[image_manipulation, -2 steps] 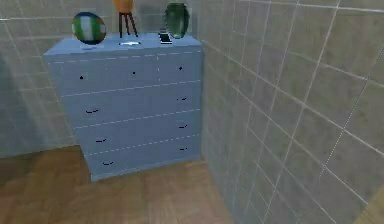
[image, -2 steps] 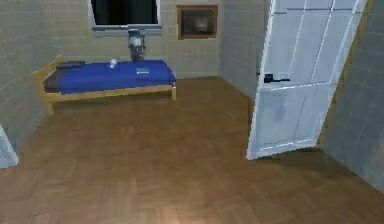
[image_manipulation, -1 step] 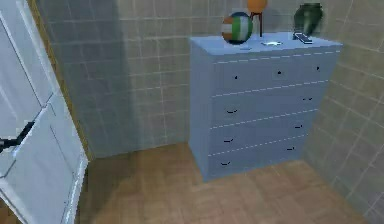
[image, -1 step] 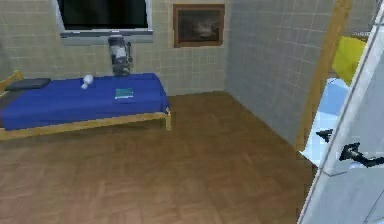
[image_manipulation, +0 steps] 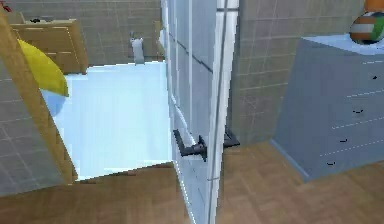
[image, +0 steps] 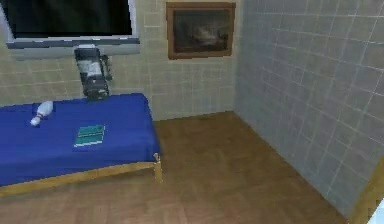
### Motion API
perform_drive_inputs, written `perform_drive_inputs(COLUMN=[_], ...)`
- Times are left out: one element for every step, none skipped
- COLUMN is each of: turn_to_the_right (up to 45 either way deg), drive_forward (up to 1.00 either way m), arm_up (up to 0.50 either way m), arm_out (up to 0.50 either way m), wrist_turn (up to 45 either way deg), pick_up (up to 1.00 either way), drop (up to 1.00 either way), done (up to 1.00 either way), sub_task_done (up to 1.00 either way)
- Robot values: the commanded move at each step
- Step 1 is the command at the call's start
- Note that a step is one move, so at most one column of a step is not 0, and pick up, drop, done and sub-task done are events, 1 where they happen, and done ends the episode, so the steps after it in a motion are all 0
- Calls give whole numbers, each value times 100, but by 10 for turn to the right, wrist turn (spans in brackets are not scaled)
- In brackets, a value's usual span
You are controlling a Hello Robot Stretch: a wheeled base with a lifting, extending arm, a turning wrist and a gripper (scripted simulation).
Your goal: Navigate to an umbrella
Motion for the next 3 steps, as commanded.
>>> perform_drive_inputs(turn_to_the_right=[450, 0, 270], drive_forward=[0, 45, 0], arm_up=[0, 0, 0], arm_out=[0, 0, 0], wrist_turn=[0, 0, 0], pick_up=[0, 0, 0], drop=[0, 0, 0], done=[0, 0, 0], sub_task_done=[0, 0, 0])
